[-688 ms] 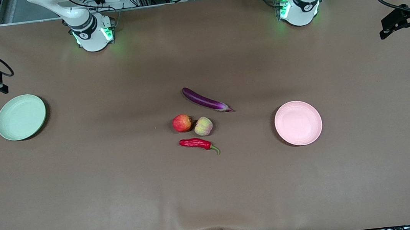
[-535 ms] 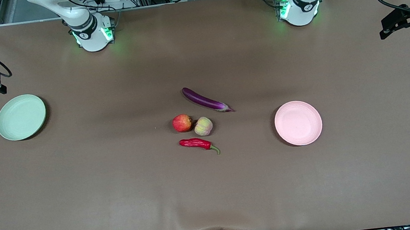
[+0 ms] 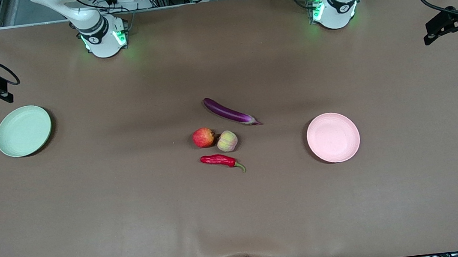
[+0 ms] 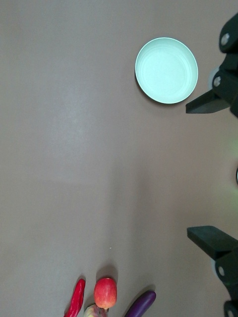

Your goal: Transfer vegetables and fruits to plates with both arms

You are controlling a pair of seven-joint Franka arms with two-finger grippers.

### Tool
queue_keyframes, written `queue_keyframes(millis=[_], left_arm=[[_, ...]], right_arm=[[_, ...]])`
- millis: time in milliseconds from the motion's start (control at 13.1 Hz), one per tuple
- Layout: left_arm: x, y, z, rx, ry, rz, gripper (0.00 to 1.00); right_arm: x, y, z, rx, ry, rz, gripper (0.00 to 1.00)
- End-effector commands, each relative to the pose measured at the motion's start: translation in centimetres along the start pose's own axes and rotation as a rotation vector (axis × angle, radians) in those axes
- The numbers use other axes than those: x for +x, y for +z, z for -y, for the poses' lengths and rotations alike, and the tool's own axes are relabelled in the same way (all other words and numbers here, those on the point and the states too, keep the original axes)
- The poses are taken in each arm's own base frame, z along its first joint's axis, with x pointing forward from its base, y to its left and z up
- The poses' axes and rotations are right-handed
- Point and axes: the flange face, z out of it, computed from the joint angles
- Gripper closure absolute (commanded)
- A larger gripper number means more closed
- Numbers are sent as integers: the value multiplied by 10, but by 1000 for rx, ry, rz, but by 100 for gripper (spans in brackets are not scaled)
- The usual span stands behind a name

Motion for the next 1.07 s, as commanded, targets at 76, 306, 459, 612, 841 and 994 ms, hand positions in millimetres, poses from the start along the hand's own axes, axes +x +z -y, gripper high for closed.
queue_keyframes(millis=[76, 306, 459, 612, 841, 994], left_arm=[[2, -3, 5, 16, 12, -11, 0], [3, -3, 2, 18, 16, -10, 0], [1, -2, 3, 13, 15, -3, 0], [-3, 4, 14, 7, -5, 24, 0], [3, 4, 23, 7, 5, -2, 0], [4, 4, 20, 5, 18, -5, 0]], right_arm=[[-4, -2, -4, -24, 13, -5, 0], [-4, -2, -1, -23, 16, -3, 0], [-4, -2, 0, -24, 13, -4, 0], [-5, -1, -2, -21, 17, 5, 0], [-3, 0, -4, -19, 22, 2, 0], [-3, 0, -2, -18, 18, 5, 0]])
